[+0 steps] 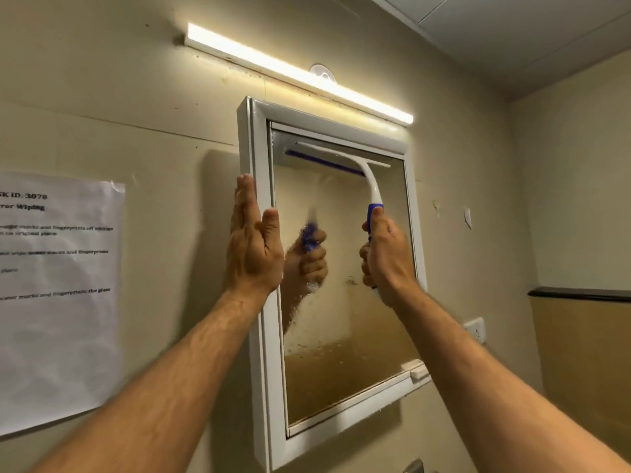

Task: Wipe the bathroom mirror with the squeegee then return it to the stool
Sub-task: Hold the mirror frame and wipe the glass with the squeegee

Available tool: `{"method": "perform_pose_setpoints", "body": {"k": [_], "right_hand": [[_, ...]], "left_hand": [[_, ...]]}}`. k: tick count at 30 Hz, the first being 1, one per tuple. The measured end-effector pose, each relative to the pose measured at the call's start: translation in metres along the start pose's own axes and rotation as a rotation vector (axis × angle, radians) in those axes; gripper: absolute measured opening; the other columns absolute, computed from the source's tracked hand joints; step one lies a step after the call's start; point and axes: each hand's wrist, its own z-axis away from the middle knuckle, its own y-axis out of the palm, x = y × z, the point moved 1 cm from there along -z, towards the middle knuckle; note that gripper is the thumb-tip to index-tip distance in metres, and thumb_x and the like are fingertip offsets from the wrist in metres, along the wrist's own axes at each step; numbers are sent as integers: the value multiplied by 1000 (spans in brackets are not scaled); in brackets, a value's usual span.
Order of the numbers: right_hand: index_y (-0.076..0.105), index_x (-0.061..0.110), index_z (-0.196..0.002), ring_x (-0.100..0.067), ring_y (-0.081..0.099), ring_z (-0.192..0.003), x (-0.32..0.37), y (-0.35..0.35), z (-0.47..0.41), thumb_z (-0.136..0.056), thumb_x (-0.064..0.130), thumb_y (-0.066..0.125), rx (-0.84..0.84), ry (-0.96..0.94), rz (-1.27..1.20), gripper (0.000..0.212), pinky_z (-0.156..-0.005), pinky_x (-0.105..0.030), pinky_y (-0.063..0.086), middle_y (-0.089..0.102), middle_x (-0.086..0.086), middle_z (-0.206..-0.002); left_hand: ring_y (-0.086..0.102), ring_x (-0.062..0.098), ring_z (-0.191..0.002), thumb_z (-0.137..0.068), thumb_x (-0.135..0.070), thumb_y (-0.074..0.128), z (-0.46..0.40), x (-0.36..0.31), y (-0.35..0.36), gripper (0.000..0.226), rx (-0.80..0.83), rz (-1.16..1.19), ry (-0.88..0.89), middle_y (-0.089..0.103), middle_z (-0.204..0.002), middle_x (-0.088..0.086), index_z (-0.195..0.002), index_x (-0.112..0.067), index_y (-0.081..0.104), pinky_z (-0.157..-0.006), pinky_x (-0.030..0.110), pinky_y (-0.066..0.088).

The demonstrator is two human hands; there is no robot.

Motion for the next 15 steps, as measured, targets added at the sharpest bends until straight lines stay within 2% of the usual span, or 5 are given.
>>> {"method": "perform_pose_setpoints", "body": {"k": [6,10,15], "right_hand": [[52,14,-101,-10,36,-48,-4,9,-7,-100,50,30,8,-43,65,43,-40,-23,34,42,1,-64],[51,13,-101,-9,36,-47,-8,15,-9,-100,49,30,-7,-47,35,42,-39,-21,34,40,2,-64],[51,13,-100,-10,34,-44,-16,15,-4,-100,50,30,6,-52,25,42,-39,-22,33,39,1,-62]], "left_hand": [[6,9,-146,-99,-47,14,1,2,0,62,-7,42,7,5,-161,-4,-153,-18,6,-120,36,15],[6,9,-146,-103,-37,23,1,6,4,56,-22,22,5,4,-161,-6,-153,-20,4,-118,31,13],[5,8,-146,-103,-38,23,1,9,5,57,-21,48,5,3,-160,-8,-153,-22,3,-115,26,12]]}}
